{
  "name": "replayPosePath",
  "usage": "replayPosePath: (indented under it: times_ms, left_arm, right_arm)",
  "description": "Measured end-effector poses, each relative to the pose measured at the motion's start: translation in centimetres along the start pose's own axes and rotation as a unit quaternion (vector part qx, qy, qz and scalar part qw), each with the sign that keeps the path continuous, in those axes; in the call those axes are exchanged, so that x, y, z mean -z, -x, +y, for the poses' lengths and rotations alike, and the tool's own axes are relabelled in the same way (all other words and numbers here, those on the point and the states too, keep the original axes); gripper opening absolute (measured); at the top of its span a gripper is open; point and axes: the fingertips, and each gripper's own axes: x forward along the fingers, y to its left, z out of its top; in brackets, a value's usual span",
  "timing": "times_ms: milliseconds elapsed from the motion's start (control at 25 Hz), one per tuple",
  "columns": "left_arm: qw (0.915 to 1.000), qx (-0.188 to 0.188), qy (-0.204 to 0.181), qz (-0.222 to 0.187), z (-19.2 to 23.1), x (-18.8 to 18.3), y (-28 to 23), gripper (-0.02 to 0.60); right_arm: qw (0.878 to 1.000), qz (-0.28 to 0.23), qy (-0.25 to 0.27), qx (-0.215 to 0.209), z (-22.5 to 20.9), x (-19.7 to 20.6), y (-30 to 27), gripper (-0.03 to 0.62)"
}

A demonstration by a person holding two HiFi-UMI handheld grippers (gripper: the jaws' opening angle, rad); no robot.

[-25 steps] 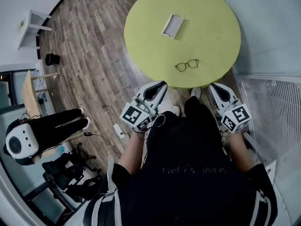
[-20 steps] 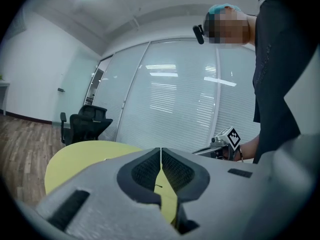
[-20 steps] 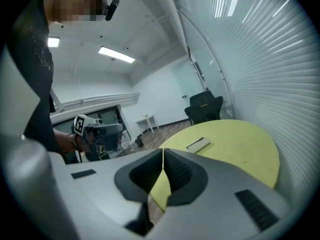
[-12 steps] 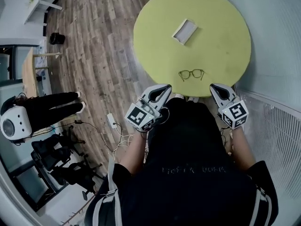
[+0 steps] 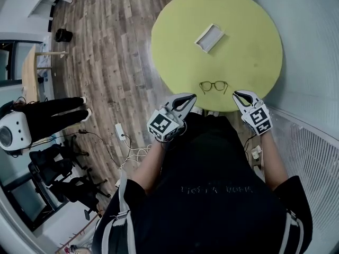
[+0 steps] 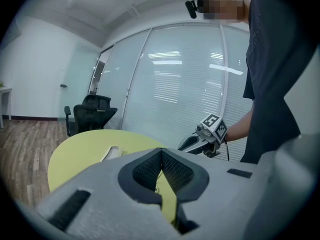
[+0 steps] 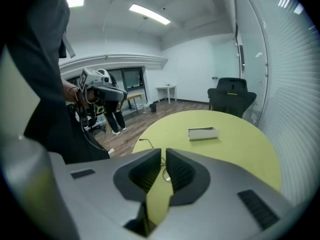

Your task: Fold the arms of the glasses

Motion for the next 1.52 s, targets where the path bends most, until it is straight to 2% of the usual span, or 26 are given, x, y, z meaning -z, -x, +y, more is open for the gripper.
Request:
replayPosePath:
  times_ms: [200,320,480,680,920,1200,1520]
  left_arm:
    - [0.9998,-0.003,0.003,0.019,0.0,1.1,-0.7,0.018]
    - [0.9997,-0.009,0.016,0.013,0.2,0.7,-0.5,0.018]
    - [0.9995,-0.015,0.026,0.013,0.7,0.9,0.2,0.018]
    - [0.9989,-0.024,0.04,0.006,1.3,1.1,1.1,0.018]
    - [0.9979,-0.03,0.057,0.0,1.8,1.8,1.6,0.018]
    - [0.9966,-0.046,0.067,-0.001,2.3,2.3,2.4,0.018]
    - [0.9961,-0.053,0.07,-0.004,2.7,2.4,2.6,0.018]
  right_arm:
    - [0.998,0.04,0.043,-0.031,0.2,1.5,-2.1,0.034]
    - [0.993,0.067,0.084,-0.043,0.1,1.8,-3.1,0.034]
    - [0.98,0.113,0.157,-0.053,0.0,3.1,-4.4,0.034]
    - [0.967,0.143,0.201,-0.063,0.1,4.0,-5.1,0.034]
    - [0.94,0.19,0.274,-0.077,0.2,5.6,-6.5,0.037]
    - [0.918,0.199,0.337,-0.07,0.1,5.8,-7.5,0.035]
    - [0.915,0.195,0.346,-0.071,0.9,5.1,-8.5,0.034]
